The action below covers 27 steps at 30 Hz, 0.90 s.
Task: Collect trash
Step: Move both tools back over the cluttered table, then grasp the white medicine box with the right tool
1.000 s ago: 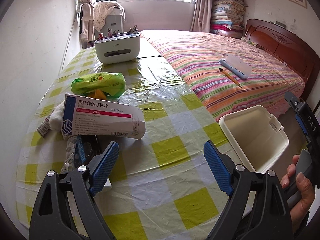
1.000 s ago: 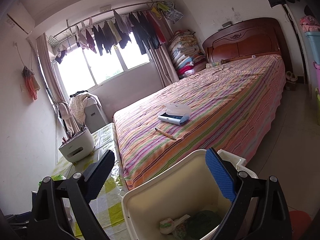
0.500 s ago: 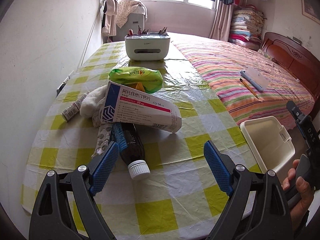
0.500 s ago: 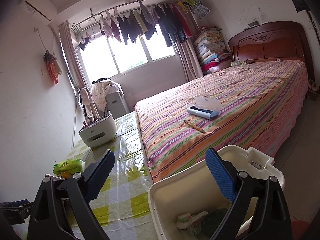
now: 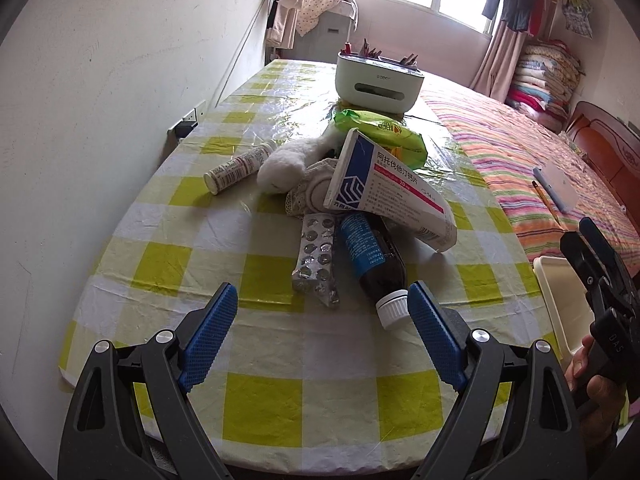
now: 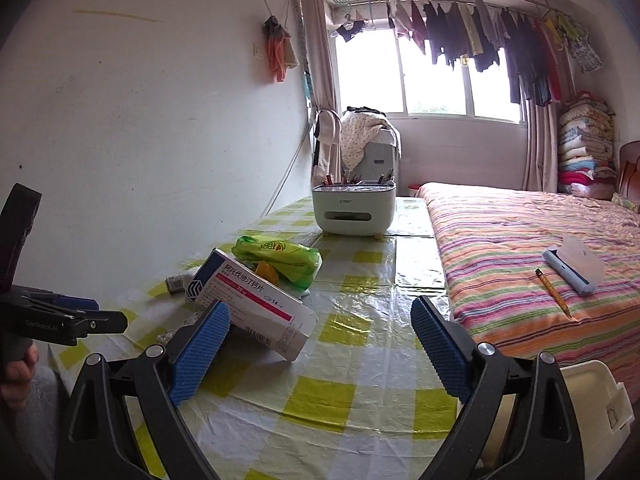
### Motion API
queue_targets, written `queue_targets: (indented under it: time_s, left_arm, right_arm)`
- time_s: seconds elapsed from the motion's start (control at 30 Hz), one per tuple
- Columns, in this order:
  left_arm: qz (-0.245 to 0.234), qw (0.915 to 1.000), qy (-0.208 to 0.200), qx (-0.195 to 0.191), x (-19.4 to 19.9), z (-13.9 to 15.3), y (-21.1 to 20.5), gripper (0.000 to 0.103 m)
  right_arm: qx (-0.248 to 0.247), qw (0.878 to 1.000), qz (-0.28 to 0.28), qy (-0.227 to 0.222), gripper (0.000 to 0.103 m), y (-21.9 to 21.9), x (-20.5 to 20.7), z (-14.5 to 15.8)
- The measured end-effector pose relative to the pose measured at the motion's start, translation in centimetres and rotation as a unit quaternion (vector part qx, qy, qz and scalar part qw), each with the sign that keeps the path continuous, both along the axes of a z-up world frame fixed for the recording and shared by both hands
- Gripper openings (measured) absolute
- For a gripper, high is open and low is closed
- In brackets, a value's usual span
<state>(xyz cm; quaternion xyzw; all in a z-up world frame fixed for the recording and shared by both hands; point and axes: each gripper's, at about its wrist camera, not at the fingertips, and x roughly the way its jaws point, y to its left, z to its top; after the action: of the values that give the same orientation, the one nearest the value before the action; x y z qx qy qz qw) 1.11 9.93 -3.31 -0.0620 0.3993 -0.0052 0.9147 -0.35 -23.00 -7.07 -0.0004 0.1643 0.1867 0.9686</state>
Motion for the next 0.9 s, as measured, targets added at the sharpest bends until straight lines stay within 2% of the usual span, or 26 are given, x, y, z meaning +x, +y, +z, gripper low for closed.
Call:
queue_targets:
  time_s: [0.23, 0.47, 0.7, 0.9]
  left_arm:
    - [0.011, 0.9997, 0.013, -0.017, 0.1, -0.7, 1.4, 0.086]
    - [0.021, 0.9994, 0.014, -0.022, -0.5, -0.8, 2.7, 0.086]
    - [0.031, 0.9988, 0.019, -0.035, -1.2, -0.9, 3.9, 0.086]
    - [0.037, 0.9979, 0.027, -0.046, -1.2, -1.4, 4.5, 0.086]
  right_arm:
    - [-0.087, 0.992, 0.09, 0.023, 0.089, 3.9, 3.1, -0.5]
    - [-0.199, 0.965, 0.166, 0.047, 0.089, 7.0, 6.7, -2.6]
    - [-0.257, 0.949, 0.175, 0.054, 0.089, 9.0, 9.3, -4.4]
    - [-0.283, 0.938, 0.187, 0.07, 0.089, 10.8, 10.8, -5.5]
